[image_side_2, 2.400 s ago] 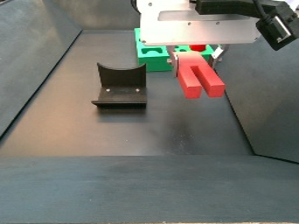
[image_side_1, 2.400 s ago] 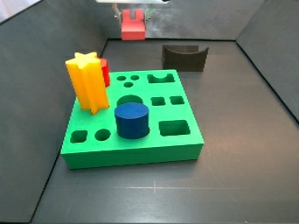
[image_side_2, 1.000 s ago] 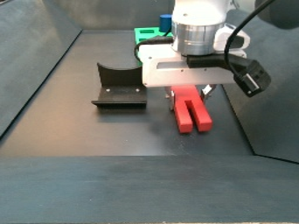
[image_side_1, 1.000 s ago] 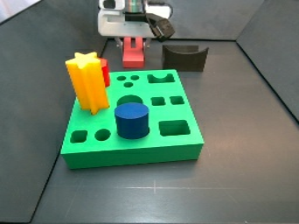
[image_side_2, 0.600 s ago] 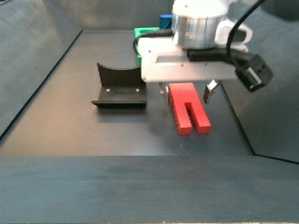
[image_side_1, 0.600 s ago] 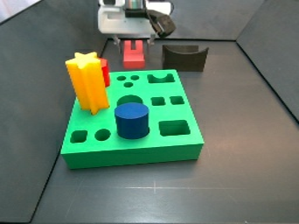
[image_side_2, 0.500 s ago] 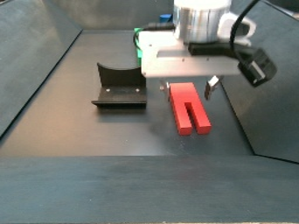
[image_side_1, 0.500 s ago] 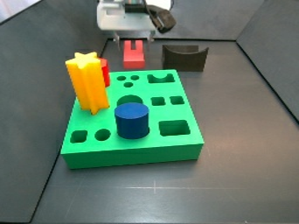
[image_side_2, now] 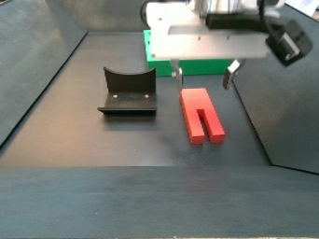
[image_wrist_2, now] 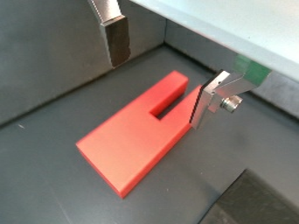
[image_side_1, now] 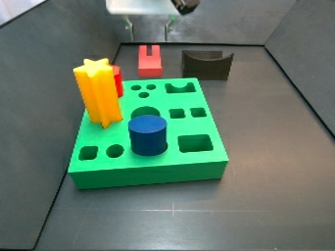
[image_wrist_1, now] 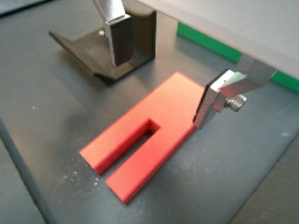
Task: Pick up the double-square object. Move up. Rotate the double-square object. Place the double-square object on the fixture. Regrasp the double-square object. Move to above the board. Insert the double-square object.
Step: Rotate the double-square object.
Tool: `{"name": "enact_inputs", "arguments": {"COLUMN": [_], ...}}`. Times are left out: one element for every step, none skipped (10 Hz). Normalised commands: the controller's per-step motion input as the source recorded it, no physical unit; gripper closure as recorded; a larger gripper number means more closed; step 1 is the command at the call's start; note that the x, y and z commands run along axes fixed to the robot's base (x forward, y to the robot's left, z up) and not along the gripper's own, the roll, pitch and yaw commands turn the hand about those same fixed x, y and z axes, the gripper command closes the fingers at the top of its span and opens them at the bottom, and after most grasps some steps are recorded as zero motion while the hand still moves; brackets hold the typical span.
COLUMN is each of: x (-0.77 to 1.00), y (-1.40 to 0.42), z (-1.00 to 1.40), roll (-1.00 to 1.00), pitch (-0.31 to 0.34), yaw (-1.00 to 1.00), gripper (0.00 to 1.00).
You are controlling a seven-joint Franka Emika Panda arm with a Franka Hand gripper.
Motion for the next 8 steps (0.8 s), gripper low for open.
{"name": "enact_inputs", "arguments": {"x": [-0.03,0.0,0.0,0.0,0.04,0.04,0.03,0.03], "y": [0.0,0.0,0.0,0.0,0.01,0.0,0.0,0.0], "z": [0.75,0.0,-0.19,-0.27,-0.21,-0.15,-0.07,-0.06], "roll": [0.11,0.0,0.0,0.0,0.0,0.0,0.0,0.0], "pitch": [0.079,0.0,0.0,0.0,-0.002,-0.002,-0.003,-0.004], "yaw": [0.01,1.0,1.0,1.0,1.0,1.0,1.0,1.0], "gripper": [0.0,0.0,0.0,0.0,0.0,0.0,0.0,0.0]}}
